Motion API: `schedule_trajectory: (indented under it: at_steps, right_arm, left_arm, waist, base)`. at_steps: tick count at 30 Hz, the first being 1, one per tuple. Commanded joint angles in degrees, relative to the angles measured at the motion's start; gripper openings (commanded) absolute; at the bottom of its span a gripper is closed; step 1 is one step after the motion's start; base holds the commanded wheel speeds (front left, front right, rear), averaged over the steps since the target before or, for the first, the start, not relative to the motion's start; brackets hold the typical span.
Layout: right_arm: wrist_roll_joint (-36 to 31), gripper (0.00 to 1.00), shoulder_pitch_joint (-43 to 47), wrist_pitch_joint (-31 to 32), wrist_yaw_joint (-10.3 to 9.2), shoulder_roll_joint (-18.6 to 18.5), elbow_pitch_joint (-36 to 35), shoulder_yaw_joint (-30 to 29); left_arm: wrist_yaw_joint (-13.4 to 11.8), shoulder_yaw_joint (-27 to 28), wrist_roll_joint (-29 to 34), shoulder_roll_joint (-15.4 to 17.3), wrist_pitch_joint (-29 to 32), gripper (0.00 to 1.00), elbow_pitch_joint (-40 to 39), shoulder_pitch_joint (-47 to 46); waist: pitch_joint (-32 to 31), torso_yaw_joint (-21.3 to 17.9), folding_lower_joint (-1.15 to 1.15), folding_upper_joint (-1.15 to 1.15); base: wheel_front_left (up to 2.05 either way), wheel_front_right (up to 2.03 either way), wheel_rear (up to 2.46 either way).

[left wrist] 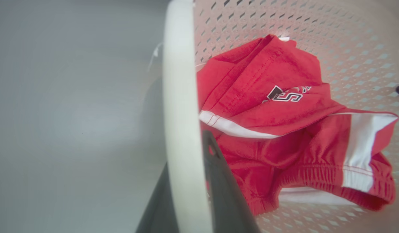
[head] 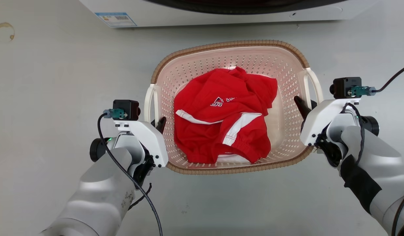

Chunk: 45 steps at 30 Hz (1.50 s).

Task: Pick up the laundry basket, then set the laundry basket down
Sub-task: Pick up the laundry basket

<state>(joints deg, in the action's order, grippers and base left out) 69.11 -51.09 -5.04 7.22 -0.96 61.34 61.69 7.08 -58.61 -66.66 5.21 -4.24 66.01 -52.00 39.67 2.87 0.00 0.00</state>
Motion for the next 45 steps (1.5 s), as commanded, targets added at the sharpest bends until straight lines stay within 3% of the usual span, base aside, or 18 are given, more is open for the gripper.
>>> schedule_trajectory:
  at_steps: [1,24,45]
  right_arm:
    - [0.4,0.00,3.2,0.4,0.26,-3.5,2.1,0.4]
    - [4.3,0.00,9.3,4.9,0.26,-1.9,4.8,5.5]
    - [8.1,0.00,14.2,9.6,0.26,-1.9,6.4,8.7]
  left_arm:
    - [0.4,0.6,-0.5,5.6,-0.1,0.00,1.4,1.8]
    - [0.4,-2.7,-5.8,9.5,6.2,0.00,2.4,11.2]
    - [0.4,-4.9,-8.4,12.4,12.0,0.00,2.6,16.3]
  waist:
    - [-1.7,-0.5,0.00,0.00]
    - [-19.5,-3.6,0.00,0.00]
    - [-31.3,-4.8,0.00,0.00]
  base:
    - [0.00,0.00,0.00]
    - [0.00,0.00,0.00]
    - [0.00,0.00,0.00]
